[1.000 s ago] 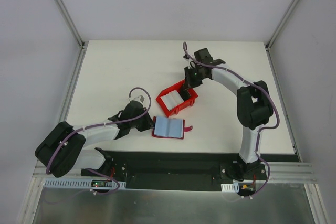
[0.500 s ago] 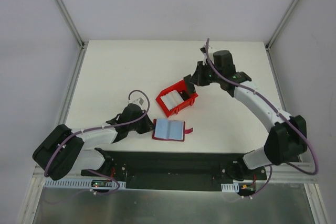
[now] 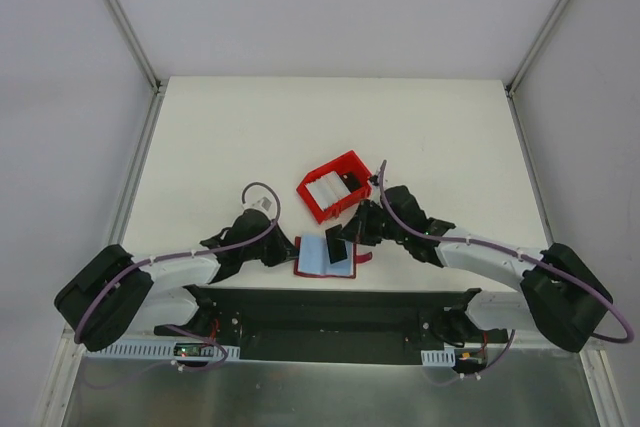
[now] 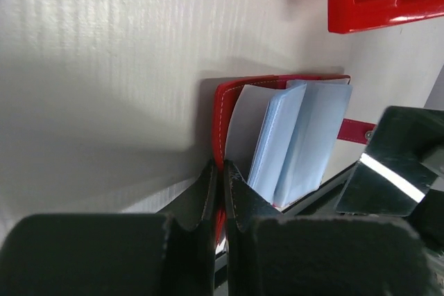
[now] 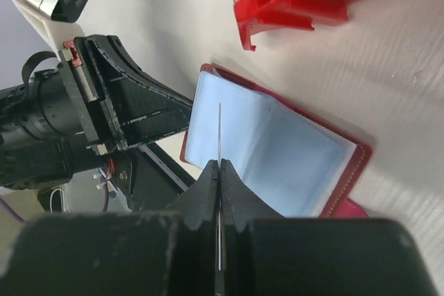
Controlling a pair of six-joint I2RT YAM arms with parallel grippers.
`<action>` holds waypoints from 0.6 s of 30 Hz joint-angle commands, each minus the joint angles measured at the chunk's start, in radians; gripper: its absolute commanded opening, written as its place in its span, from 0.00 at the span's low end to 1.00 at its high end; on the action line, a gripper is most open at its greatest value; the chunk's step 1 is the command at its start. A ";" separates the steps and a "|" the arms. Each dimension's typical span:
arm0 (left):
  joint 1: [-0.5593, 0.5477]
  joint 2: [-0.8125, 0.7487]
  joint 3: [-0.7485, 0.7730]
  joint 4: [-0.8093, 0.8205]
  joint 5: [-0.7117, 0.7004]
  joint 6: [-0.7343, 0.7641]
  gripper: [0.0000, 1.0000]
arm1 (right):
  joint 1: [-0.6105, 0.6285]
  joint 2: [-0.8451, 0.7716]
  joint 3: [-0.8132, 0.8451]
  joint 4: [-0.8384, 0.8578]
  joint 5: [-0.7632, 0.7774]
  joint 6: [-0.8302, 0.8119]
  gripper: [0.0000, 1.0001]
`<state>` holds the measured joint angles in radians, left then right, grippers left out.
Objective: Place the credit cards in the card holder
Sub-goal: Insert the credit card into the card holder.
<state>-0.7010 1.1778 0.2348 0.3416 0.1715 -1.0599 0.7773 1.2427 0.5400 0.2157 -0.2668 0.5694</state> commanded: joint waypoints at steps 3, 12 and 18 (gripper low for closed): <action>-0.049 0.080 -0.019 0.031 -0.014 -0.075 0.00 | 0.039 0.053 -0.087 0.296 0.092 0.185 0.00; -0.054 0.083 -0.035 0.063 -0.027 -0.094 0.00 | 0.085 0.047 -0.201 0.332 0.202 0.253 0.00; -0.055 0.092 -0.029 0.057 -0.026 -0.064 0.00 | 0.091 0.076 -0.250 0.369 0.210 0.270 0.00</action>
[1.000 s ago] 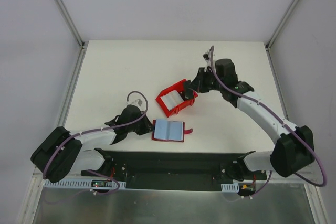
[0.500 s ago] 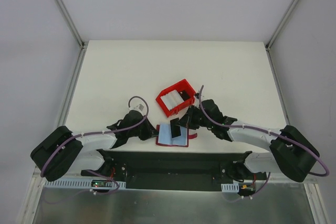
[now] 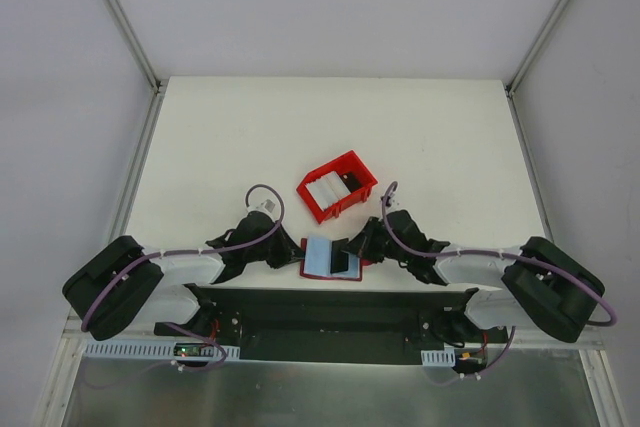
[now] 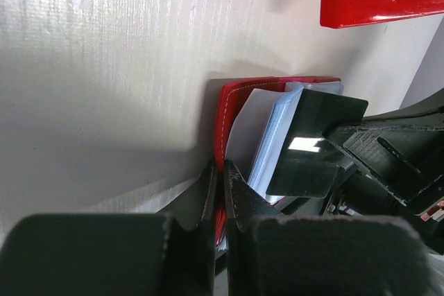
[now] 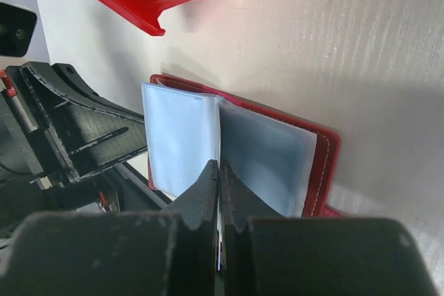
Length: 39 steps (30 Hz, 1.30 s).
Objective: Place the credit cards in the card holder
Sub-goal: Insert the credit card into the card holder.
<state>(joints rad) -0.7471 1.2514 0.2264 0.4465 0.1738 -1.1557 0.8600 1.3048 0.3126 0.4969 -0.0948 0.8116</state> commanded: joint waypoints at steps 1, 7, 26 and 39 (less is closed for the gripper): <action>-0.009 0.022 -0.019 -0.048 -0.031 0.033 0.00 | 0.008 0.028 -0.021 0.097 0.035 0.034 0.00; -0.011 0.051 -0.013 -0.046 -0.031 0.036 0.00 | 0.019 0.120 -0.032 0.230 0.003 0.075 0.00; -0.011 -0.032 0.001 -0.169 -0.115 0.085 0.00 | 0.020 0.024 -0.009 -0.004 0.087 0.029 0.00; -0.011 -0.021 0.016 -0.173 -0.119 0.110 0.00 | 0.030 0.157 0.033 0.078 -0.046 0.051 0.00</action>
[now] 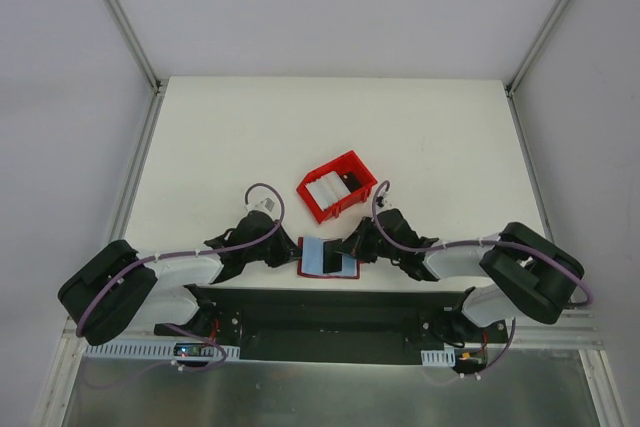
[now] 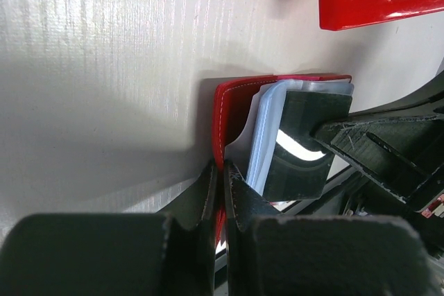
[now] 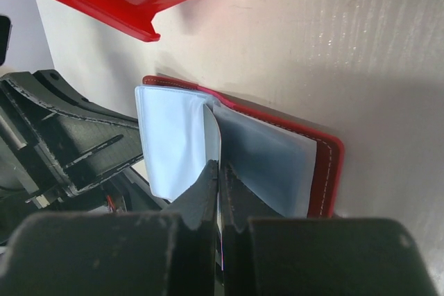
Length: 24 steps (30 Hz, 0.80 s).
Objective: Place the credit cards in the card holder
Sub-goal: Insert the credit card into the card holder.
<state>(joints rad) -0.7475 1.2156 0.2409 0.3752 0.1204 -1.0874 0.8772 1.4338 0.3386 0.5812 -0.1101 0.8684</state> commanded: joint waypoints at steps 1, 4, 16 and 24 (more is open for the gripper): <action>-0.010 0.016 0.000 -0.102 -0.065 0.041 0.00 | 0.013 0.031 0.005 -0.006 -0.034 -0.003 0.00; -0.010 0.025 0.006 -0.102 -0.068 0.049 0.00 | 0.012 0.048 0.014 -0.006 -0.056 0.004 0.00; -0.009 0.033 0.017 -0.105 -0.068 0.070 0.00 | -0.023 0.089 0.017 -0.028 -0.068 0.014 0.00; -0.010 0.024 -0.012 -0.084 -0.051 0.061 0.00 | 0.003 0.134 0.016 0.091 0.010 -0.002 0.00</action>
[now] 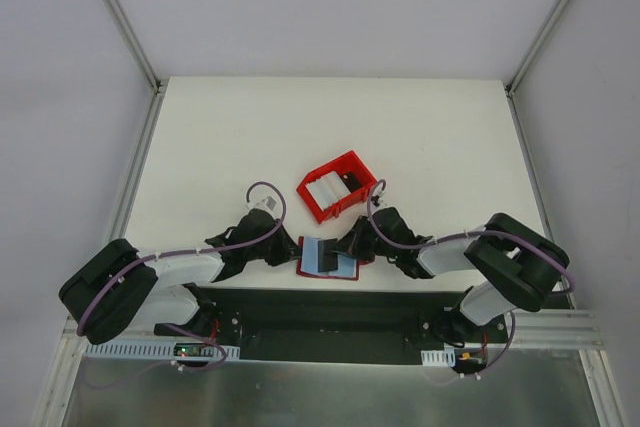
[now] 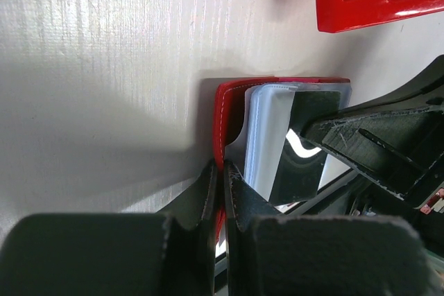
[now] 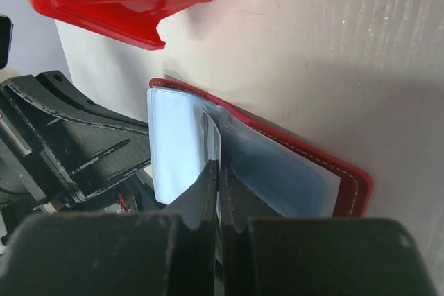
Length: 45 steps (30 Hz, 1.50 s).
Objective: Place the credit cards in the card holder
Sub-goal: Insert the credit card into the card holder.
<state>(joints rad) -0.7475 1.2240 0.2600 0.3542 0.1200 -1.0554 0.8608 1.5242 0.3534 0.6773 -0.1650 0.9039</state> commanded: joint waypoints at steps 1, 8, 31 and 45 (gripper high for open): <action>-0.010 0.017 -0.030 -0.061 -0.051 0.029 0.00 | 0.029 0.054 0.010 -0.004 0.061 -0.039 0.01; -0.010 0.023 -0.030 -0.057 -0.054 0.026 0.00 | 0.081 0.103 0.028 0.011 0.038 0.006 0.01; -0.010 0.015 -0.018 -0.081 -0.065 0.058 0.00 | 0.084 -0.018 0.199 -0.355 0.009 -0.164 0.39; -0.010 0.023 -0.016 -0.075 -0.062 0.058 0.00 | 0.098 0.057 0.283 -0.268 -0.091 -0.168 0.34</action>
<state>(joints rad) -0.7475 1.2213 0.2573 0.3588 0.1062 -1.0348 0.9424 1.5723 0.5964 0.3550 -0.1925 0.7452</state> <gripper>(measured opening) 0.009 0.351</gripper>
